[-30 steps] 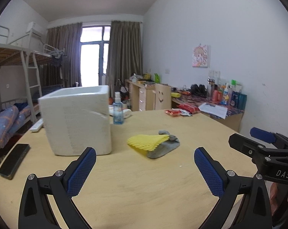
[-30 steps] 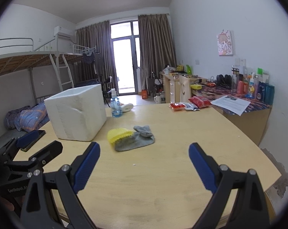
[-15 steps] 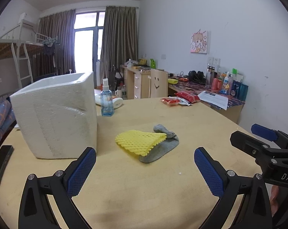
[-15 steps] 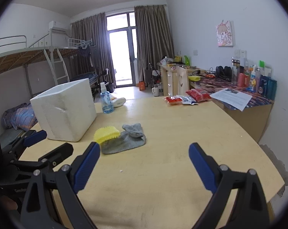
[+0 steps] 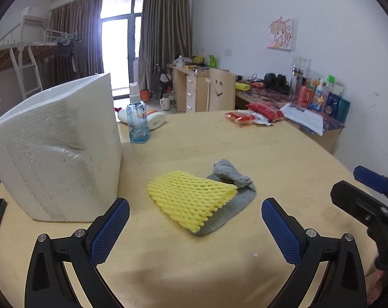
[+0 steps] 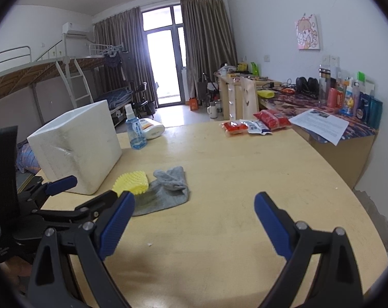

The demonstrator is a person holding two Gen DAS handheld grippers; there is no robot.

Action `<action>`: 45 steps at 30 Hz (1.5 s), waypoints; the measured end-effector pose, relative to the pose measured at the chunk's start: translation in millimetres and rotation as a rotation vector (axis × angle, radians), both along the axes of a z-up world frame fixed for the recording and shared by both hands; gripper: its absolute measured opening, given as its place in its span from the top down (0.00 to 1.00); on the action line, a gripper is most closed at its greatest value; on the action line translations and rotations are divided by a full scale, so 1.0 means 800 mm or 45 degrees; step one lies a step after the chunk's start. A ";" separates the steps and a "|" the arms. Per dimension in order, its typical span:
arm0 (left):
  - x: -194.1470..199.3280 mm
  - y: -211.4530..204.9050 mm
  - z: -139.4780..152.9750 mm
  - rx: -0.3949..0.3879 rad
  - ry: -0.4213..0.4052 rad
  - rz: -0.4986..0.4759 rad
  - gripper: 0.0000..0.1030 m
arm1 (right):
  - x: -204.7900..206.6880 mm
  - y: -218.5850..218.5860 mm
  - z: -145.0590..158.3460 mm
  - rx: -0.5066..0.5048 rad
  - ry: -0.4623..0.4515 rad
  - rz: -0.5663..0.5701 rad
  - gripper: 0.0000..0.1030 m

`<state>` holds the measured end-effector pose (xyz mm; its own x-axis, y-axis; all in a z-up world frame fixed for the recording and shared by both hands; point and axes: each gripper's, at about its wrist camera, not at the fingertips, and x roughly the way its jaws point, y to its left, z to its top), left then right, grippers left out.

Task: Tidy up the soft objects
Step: 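Reach the left tool to the yellow foam net on the grey sock, then close the left tool on the yellow foam net and lift it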

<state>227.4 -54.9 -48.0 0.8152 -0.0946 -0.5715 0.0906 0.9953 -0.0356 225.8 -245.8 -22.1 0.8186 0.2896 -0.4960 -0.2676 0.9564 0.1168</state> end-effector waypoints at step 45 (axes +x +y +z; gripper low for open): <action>0.032 0.016 -0.027 -0.075 0.122 -0.070 0.92 | 0.041 0.005 -0.016 -0.030 0.111 0.030 0.07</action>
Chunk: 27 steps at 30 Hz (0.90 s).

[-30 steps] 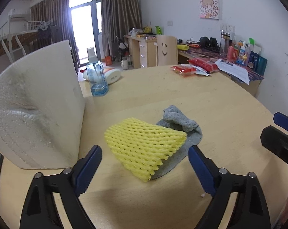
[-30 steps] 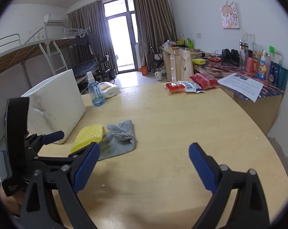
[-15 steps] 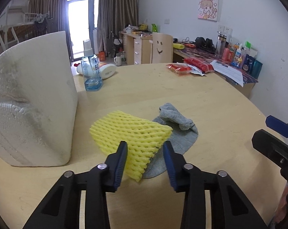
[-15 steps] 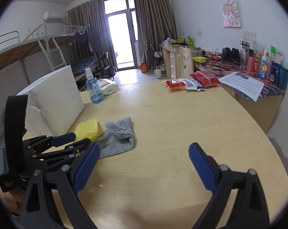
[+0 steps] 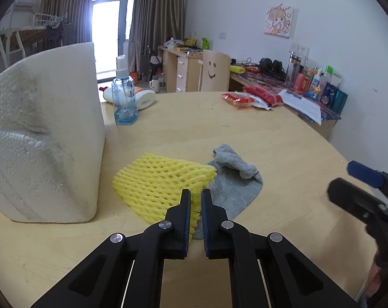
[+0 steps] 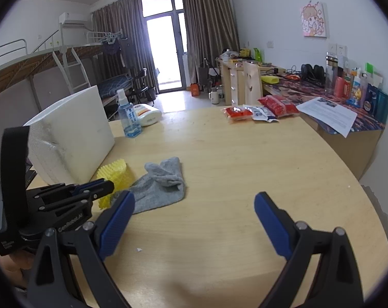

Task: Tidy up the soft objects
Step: 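Close the left tool on the yellow foam net and lift it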

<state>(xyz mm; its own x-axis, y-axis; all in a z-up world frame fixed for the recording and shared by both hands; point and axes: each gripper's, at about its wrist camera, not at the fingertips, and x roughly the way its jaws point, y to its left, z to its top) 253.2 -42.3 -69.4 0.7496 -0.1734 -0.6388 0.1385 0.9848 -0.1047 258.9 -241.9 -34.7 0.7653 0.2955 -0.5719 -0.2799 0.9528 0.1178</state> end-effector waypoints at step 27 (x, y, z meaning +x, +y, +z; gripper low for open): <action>-0.011 0.038 0.003 -0.038 -0.049 0.127 0.92 | 0.059 0.084 -0.024 -0.207 0.163 0.097 0.07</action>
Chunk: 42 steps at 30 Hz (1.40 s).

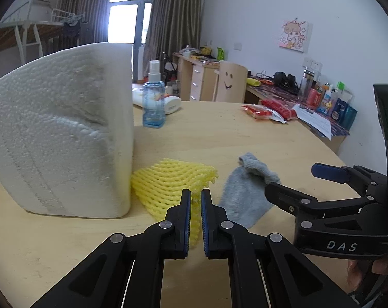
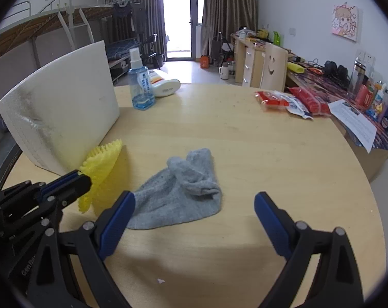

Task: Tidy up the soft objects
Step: 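Close the left tool on the yellow foam net and lift it, then reach the right tool to the grey sock and close on it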

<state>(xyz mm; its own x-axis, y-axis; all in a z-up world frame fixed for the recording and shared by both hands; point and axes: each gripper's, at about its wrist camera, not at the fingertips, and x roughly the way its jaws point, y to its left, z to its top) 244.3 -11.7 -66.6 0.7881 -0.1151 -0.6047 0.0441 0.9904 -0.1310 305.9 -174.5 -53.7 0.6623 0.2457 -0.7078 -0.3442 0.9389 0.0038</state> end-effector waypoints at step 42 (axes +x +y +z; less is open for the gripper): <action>-0.009 0.001 0.004 -0.008 -0.032 -0.026 0.92 | 0.020 0.029 -0.030 -0.053 0.151 0.127 0.89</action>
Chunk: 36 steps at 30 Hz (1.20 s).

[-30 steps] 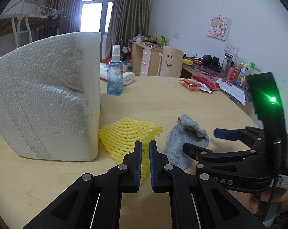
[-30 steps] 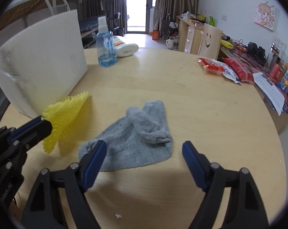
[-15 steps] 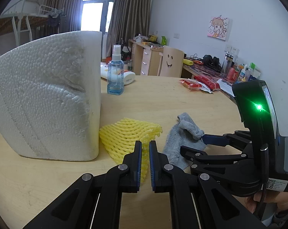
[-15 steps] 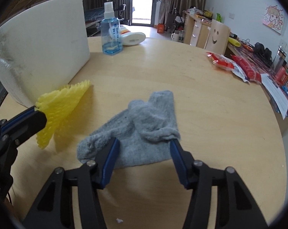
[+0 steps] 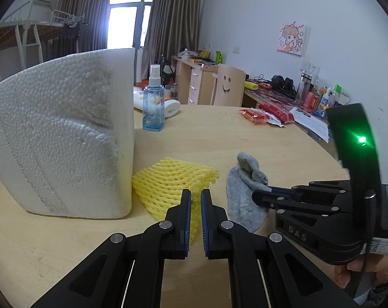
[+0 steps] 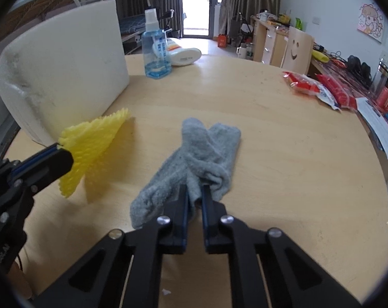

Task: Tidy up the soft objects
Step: 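Reach the right tool to the grey sock and close on it, then lift the grey sock with the right tool while the left tool holds the net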

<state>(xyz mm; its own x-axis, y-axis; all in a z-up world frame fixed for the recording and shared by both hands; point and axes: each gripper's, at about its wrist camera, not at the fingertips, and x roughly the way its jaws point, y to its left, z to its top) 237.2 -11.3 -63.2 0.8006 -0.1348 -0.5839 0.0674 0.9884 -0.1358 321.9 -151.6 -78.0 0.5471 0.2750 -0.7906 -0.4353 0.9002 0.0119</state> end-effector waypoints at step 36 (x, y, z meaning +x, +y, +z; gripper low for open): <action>-0.118 -0.019 0.082 0.052 -0.266 -0.068 0.92 | -0.111 -0.059 0.078 0.149 -0.329 -0.140 0.88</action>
